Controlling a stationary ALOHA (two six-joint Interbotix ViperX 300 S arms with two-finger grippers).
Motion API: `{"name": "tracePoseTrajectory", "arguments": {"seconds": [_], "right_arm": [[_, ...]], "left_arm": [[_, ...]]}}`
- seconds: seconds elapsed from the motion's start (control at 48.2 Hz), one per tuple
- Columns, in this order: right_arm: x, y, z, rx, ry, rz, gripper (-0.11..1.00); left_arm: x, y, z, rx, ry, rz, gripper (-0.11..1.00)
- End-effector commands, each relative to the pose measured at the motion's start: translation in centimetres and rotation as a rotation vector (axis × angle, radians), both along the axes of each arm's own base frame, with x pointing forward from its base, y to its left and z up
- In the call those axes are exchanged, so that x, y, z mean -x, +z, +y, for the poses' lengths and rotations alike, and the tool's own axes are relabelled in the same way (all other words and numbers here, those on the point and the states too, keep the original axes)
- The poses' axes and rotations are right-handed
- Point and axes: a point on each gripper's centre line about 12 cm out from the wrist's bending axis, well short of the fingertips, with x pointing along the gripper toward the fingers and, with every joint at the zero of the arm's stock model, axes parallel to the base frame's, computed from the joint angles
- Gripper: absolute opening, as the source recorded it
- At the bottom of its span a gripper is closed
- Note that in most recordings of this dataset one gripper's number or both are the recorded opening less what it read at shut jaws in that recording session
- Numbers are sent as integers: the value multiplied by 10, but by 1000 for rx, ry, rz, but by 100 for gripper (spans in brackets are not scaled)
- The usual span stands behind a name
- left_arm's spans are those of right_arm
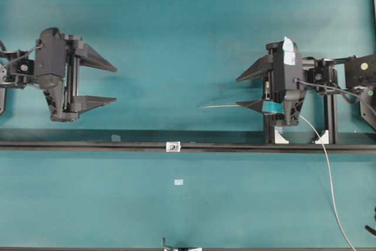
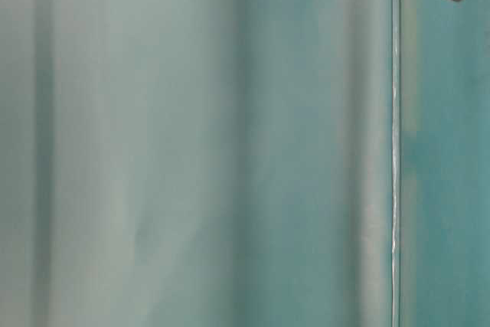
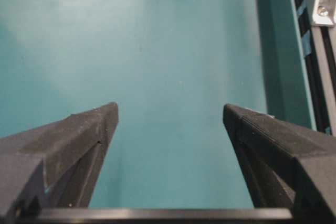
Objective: Insert the wire through the hole in the metal fitting marked with a red label. (retake)
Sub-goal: 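Close the right gripper on the grey wire near its tip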
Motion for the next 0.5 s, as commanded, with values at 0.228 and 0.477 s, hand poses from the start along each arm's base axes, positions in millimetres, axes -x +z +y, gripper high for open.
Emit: {"name": "tracePoseTrajectory", "arguments": {"seconds": [0.228,0.477], "right_arm": [[-16,0,7,-2,21,-8,69],[-20,-8,7,-1,22,12,69]], "left_arm": [[-16,1,1,-5,3,-38,57],[-23,-7,2,-5,5,-12,57]]}}
